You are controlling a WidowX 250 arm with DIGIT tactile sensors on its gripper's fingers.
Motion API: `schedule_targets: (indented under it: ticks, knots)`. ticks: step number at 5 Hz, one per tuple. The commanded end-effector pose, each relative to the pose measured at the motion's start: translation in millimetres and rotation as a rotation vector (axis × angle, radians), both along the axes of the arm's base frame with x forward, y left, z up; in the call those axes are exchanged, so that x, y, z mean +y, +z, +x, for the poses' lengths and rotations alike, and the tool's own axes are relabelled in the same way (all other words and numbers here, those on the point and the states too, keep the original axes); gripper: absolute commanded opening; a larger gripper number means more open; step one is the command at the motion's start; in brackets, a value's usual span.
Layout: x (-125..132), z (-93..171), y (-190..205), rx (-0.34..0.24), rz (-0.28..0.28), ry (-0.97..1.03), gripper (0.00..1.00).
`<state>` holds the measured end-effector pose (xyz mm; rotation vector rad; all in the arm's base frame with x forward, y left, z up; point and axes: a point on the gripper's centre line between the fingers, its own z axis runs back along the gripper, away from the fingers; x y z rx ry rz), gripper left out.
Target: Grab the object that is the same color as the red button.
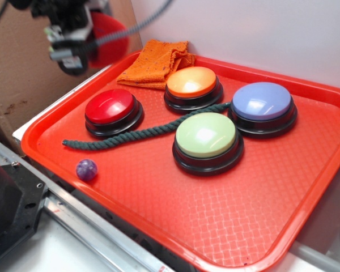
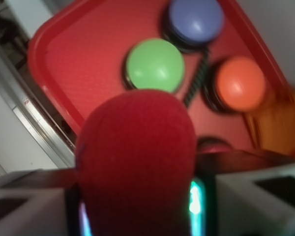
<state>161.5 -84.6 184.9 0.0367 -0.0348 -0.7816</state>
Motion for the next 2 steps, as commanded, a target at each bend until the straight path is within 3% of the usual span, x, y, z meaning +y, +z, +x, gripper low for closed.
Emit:
schedule_targets:
  ticks: [1,2]
  knots:
    - [-21.4,-7.7,23.9,-0.029,-0.032,0.487,0.00]
    - [-24.6,1.1,18.3,-0.017,0.005,0.714,0.00]
